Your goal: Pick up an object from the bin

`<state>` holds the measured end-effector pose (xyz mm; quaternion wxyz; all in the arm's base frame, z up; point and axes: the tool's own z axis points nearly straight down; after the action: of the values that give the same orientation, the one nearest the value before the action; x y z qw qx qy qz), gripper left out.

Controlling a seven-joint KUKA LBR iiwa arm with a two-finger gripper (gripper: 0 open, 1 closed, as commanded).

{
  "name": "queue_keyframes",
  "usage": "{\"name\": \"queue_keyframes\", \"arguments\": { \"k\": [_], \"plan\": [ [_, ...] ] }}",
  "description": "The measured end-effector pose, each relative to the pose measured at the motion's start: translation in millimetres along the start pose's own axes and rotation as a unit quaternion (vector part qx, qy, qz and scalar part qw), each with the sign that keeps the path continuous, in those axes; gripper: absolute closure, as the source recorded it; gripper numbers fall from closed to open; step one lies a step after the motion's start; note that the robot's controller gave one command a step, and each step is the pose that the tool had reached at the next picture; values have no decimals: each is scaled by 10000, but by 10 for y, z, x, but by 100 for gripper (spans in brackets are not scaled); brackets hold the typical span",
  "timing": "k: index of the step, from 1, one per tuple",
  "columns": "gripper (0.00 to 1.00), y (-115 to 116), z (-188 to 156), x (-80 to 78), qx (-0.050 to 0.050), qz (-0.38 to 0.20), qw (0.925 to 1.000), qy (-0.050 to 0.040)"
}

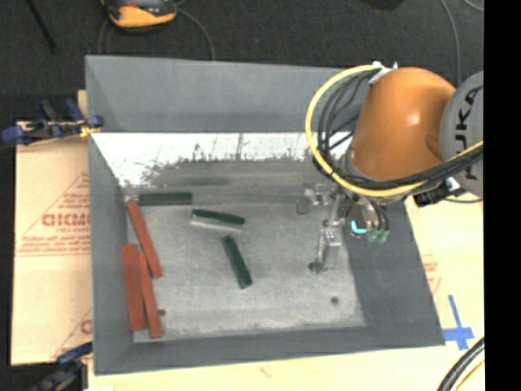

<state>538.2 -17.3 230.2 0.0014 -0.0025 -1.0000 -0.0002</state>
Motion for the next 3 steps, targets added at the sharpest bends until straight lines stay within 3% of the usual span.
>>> {"name": "queue_keyframes", "arguments": {
  "k": [1, 2, 3],
  "plan": [
    [0, -1, -35, -15, 1, -1, 10000, -37],
    [0, 323, 321, -372, 13, -299, 9995, -87],
    [0, 878, 794, -353, -2, -410, 9992, -44]
  ]
}}
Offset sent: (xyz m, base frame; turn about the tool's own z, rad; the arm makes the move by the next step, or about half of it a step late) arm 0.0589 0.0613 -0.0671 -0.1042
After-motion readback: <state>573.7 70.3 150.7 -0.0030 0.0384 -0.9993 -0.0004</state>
